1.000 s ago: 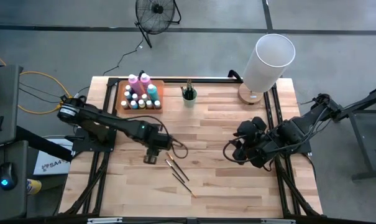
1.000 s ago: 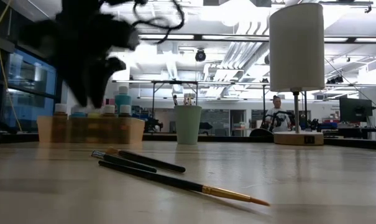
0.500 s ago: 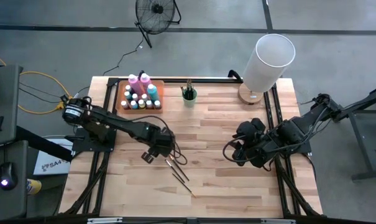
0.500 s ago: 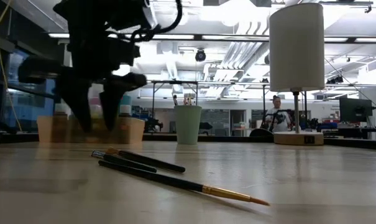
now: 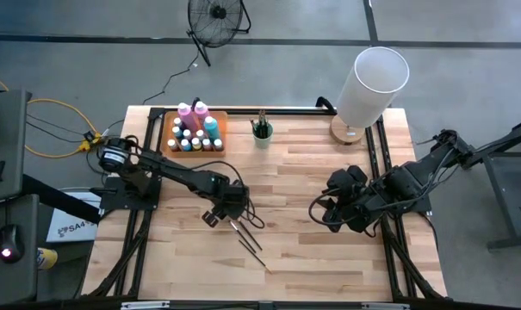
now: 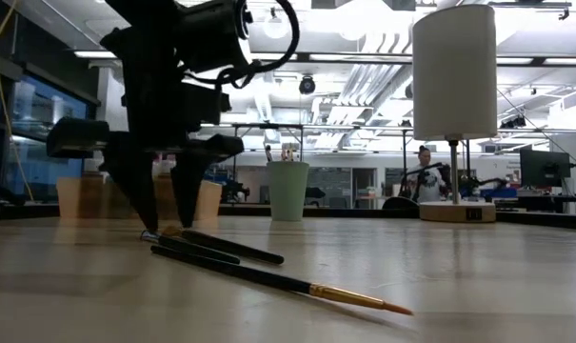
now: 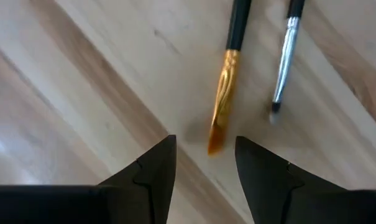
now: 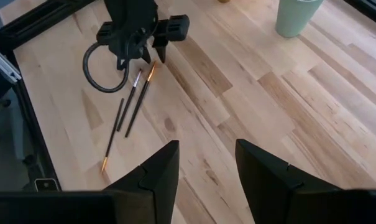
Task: Pick & Place Paint Supplies
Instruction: Put the black paint brush into the green cup
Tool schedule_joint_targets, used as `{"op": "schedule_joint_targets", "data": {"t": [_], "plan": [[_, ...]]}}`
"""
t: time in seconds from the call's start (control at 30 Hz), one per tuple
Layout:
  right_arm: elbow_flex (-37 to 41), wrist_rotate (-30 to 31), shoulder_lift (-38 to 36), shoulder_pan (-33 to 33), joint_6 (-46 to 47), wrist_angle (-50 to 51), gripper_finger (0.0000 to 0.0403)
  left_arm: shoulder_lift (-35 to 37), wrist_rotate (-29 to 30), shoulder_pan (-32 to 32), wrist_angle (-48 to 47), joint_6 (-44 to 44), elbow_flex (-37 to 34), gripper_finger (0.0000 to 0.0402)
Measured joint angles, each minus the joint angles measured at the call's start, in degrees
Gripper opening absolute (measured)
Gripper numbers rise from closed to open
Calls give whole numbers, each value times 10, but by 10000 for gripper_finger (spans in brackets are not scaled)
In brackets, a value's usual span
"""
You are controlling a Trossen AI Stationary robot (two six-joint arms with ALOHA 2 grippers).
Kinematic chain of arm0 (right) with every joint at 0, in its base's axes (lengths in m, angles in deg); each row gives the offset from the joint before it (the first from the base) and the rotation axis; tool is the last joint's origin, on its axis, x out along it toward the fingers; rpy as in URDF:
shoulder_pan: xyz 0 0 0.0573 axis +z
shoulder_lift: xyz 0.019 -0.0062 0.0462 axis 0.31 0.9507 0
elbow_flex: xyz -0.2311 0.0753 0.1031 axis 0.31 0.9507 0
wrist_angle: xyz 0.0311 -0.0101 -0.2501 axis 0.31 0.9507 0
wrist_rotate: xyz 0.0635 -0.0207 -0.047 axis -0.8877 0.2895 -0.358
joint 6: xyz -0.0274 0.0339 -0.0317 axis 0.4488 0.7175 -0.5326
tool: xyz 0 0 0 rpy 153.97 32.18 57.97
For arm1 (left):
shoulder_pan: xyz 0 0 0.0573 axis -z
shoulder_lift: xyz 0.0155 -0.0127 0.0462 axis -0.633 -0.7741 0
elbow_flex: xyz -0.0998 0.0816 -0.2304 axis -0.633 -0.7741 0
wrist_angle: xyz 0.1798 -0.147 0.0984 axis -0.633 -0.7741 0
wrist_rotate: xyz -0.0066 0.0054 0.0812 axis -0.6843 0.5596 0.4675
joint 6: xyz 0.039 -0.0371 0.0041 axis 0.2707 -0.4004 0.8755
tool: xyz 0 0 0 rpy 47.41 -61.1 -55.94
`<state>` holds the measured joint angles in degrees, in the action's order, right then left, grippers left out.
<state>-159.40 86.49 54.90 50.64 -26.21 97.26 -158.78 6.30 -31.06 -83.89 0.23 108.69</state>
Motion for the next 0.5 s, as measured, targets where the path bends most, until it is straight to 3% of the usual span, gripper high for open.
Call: {"op": "schedule_joint_targets", "data": {"t": [0.33,0.5], "plan": [[0,-9,0,0,0,0,152,-20,-40,0,10,2,3,158],[0,-14,0,0,-1,0,152,-21,-48,0,5,2,2,119]]}}
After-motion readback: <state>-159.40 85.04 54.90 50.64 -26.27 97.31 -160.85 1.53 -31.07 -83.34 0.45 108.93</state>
